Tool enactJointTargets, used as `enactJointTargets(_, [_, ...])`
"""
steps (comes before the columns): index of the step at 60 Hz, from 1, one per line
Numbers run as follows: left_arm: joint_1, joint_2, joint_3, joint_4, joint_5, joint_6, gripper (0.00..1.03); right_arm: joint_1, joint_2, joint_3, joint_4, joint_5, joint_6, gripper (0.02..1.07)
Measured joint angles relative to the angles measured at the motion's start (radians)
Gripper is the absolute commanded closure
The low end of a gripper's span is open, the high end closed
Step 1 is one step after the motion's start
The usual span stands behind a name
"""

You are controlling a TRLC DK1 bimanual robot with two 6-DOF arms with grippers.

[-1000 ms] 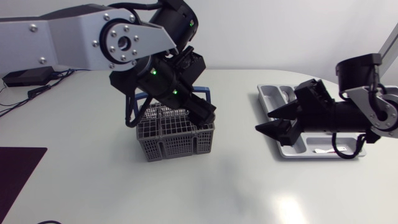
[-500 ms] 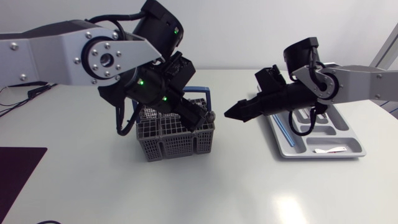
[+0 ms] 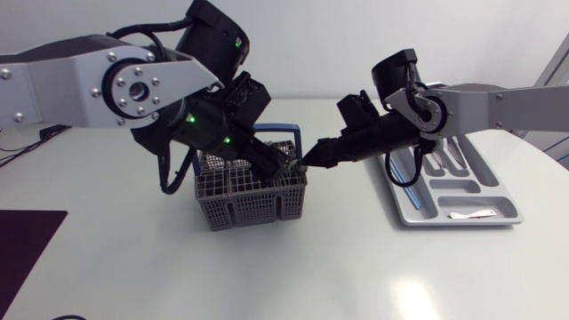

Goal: Unload the cutlery basket into the drawer organizer.

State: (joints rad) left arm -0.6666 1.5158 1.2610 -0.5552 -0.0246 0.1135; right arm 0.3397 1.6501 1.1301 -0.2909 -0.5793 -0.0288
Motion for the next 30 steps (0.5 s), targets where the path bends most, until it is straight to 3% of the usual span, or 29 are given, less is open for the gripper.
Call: enactJointTargets(30, [0.008,-0.006,-0.018,0.009,0.000,0.000,0.13,0.032,0.051,0.010,-0.001,0.001,0.007,0.81])
